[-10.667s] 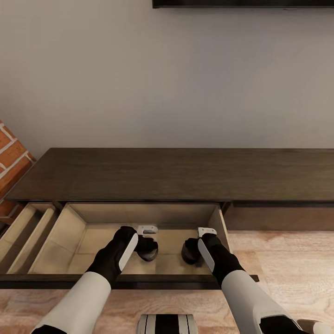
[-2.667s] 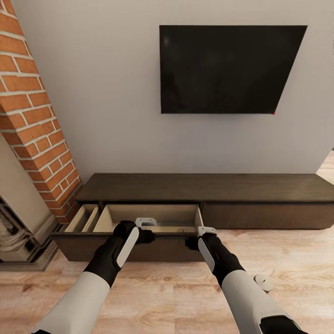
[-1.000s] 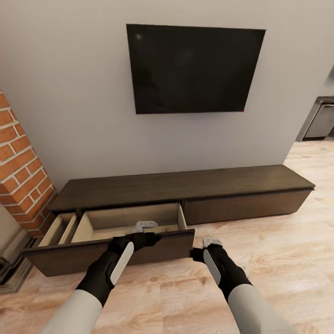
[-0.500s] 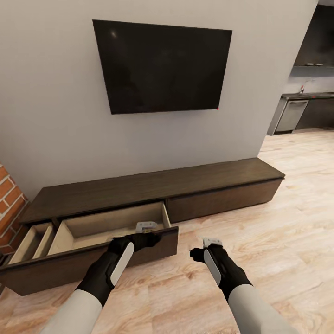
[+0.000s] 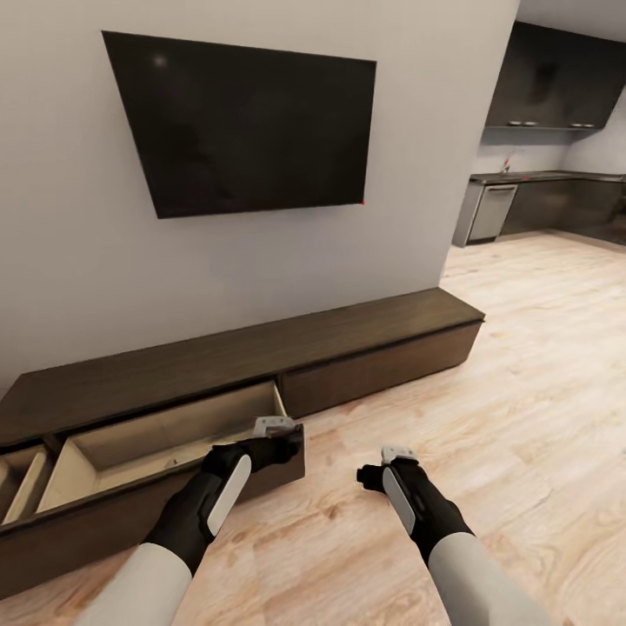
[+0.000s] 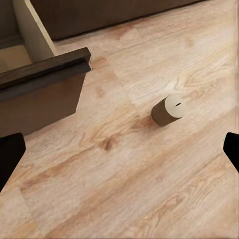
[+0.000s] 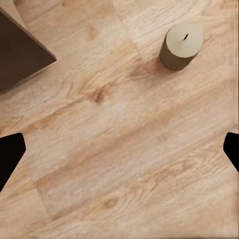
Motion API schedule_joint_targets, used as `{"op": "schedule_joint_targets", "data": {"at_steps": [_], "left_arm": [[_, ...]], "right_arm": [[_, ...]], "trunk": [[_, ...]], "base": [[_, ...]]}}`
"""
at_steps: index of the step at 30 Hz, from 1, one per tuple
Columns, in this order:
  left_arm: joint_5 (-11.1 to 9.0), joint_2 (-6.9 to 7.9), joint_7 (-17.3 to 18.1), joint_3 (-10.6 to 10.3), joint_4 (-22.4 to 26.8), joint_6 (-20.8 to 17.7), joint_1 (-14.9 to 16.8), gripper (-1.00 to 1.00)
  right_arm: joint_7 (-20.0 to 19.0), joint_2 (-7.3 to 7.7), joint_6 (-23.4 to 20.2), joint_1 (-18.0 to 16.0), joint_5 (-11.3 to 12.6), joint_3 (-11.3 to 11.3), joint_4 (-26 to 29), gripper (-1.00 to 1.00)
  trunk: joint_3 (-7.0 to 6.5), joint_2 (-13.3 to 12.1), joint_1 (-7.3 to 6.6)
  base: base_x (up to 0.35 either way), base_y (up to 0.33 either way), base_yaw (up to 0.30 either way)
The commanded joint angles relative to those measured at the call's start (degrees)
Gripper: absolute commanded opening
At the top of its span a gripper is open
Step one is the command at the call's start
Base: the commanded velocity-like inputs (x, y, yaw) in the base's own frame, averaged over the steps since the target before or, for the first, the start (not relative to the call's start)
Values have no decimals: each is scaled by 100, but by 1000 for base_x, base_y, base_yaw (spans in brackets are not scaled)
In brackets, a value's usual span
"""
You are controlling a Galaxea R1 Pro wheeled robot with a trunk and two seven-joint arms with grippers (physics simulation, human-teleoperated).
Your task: Place each of the two pumpkins and all three candles from the living room inside a cabinet in the living room (use any cabinet), then make sure every cabinet is closed, and position the cauldron so it is next to a table in the living room.
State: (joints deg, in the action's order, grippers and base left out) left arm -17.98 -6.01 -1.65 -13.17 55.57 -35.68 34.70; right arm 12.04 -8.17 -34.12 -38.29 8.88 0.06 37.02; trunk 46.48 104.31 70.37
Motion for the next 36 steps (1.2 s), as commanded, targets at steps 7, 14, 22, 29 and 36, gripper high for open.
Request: {"op": "schedule_joint_targets", "data": {"at_steps": [7, 14, 22, 29, 36], "left_arm": [[-30, -5, -156, -4, 0, -25, -3, 100], [-35, -20, -751, -103, -232, 30, -7, 100], [-39, -38, -897, -367, -679, 100, -7, 100], [-39, -48, -901, -537, -890, 212, -7, 100], [-42, -64, -901, -661, -1198, 362, -4, 100]], "right_arm": [[44, -1, -16, -3, 61, -36, 6, 100], [49, 1, -16, -3, 56, -40, 6, 100], [53, 101, -16, -3, 61, -142, 6, 100], [85, 117, -2, -3, 56, -236, 6, 100], [115, 139, 8, 20, 30, -238, 6, 100]], "trunk": [[-11, 2, -1], [-28, 2, -1], [-57, 2, -1], [-81, 2, -1], [-84, 2, -1]], "base": [[0, 0, -277], [0, 0, -277], [0, 0, -265], [0, 0, -122], [0, 0, -12]]}}
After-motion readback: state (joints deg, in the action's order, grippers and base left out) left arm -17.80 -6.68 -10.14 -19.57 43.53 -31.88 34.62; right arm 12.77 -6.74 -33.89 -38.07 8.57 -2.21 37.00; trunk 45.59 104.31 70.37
